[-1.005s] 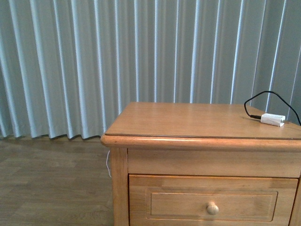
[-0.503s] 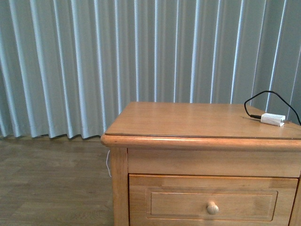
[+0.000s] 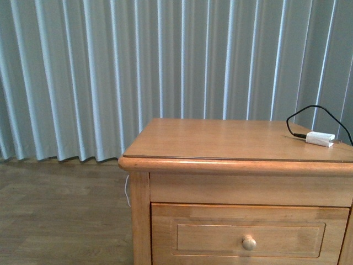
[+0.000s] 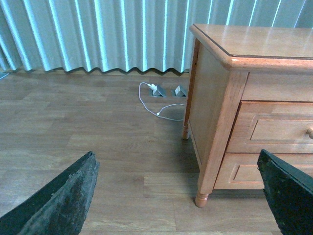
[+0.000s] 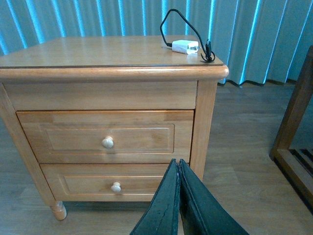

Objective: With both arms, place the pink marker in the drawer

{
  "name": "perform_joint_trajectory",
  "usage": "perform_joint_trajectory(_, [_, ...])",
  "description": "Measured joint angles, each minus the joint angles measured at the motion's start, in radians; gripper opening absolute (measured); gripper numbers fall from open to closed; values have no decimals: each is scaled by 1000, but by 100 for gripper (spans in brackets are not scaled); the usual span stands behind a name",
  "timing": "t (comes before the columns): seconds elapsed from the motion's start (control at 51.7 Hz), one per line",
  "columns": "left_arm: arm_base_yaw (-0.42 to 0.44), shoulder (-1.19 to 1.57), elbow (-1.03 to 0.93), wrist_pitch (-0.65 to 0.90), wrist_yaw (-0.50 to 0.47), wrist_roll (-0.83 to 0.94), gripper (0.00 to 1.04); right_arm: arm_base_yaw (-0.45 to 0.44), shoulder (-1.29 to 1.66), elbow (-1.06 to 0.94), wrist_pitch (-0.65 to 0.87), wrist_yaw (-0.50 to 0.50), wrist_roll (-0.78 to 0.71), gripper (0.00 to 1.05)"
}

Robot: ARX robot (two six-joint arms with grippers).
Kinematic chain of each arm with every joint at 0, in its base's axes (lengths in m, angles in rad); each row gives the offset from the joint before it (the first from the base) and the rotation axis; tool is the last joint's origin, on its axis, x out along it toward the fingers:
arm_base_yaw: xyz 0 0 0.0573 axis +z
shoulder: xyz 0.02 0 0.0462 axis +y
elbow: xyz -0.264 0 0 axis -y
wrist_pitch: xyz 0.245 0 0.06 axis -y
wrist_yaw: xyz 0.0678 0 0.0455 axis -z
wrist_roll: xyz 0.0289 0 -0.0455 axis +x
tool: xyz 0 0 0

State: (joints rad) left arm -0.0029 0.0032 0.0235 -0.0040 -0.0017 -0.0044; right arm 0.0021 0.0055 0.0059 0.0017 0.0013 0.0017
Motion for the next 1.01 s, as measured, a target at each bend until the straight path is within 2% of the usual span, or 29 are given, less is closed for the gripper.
perform_joint_trajectory(0.213, [0,0,0,0,0,0,98,0,-2,0,0,0,-2,3])
perform_joint_trajectory(0.29, [0,0,0,0,0,0,98,0,-2,0,0,0,-1,23])
perform_joint_trajectory(0.541, [0,0,0,0,0,0,98,0,-2,0,0,0,-1,72])
perform_joint_trajectory(0.58, [0,0,0,0,0,0,98,0,-2,0,0,0,-1,82])
perform_joint_trajectory(0.677, [0,0,0,0,0,0,98,0,-2,0,0,0,0,97])
perform_joint_trajectory(1.005, [0,0,0,0,0,0,98,0,-2,0,0,0,-1,96])
